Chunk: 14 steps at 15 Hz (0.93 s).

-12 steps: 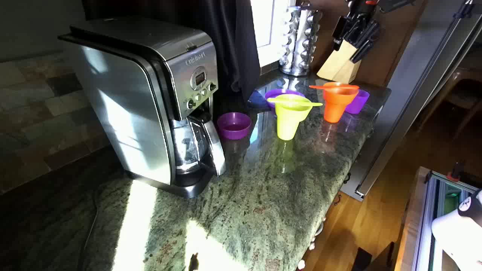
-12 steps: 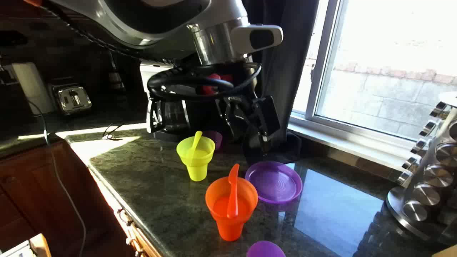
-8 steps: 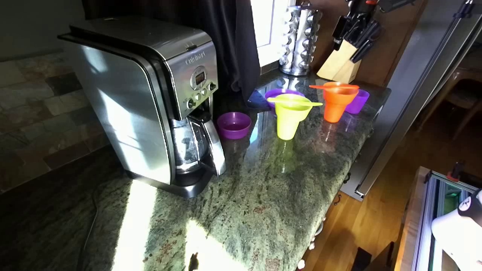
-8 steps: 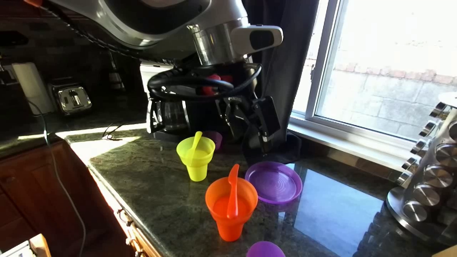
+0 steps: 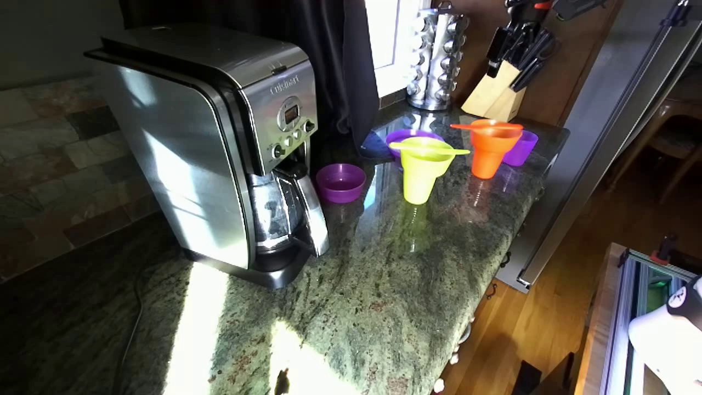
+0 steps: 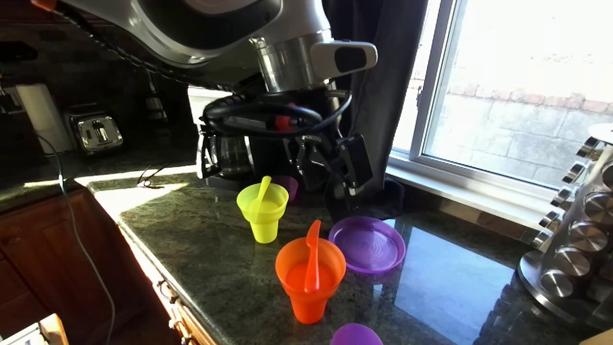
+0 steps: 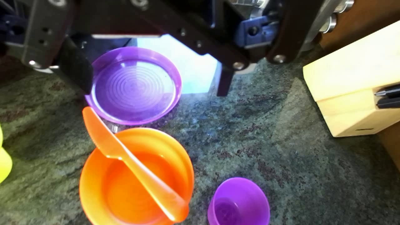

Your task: Remove the orange knife from the orange bowl then place the orange bowl on the right side of the counter, move the orange knife to the right.

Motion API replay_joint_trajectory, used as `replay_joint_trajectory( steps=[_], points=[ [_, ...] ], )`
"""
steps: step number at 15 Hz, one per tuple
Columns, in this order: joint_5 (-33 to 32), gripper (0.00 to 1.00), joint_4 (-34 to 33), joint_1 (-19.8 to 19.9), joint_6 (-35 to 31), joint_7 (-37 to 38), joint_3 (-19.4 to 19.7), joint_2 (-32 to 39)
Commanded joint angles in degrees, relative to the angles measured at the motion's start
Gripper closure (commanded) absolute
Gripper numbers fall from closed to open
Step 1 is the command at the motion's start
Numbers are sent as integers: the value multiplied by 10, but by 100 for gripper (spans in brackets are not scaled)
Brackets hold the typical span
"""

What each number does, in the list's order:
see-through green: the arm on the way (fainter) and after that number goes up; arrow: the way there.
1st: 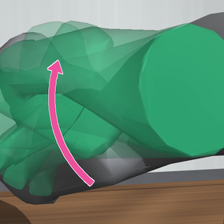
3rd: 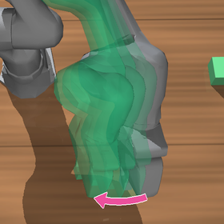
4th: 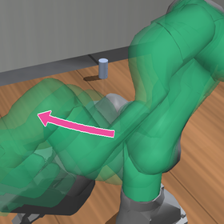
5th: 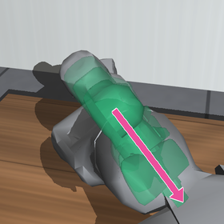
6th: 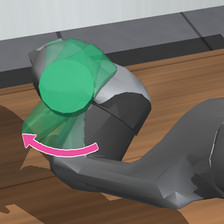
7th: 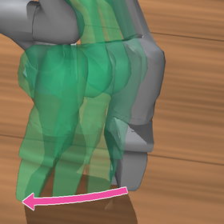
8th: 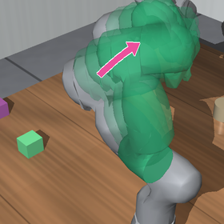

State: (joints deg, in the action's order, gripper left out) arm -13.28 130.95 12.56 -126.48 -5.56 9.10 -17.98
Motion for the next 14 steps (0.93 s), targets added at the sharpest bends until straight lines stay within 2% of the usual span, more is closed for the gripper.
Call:
replay_joint_trajectory(
  steps=[1, 6, 10, 14],
  points=[
    [5, 0, 27, -14, 51, -104, 22, -26],
    [10, 0, 19, -18, 100, -247, 58, -29],
    [22, 0, 29, -29, 91, -348, 80, -18],
    [45, 0, 40, -37, 95, -430, 85, -12]
  ],
)
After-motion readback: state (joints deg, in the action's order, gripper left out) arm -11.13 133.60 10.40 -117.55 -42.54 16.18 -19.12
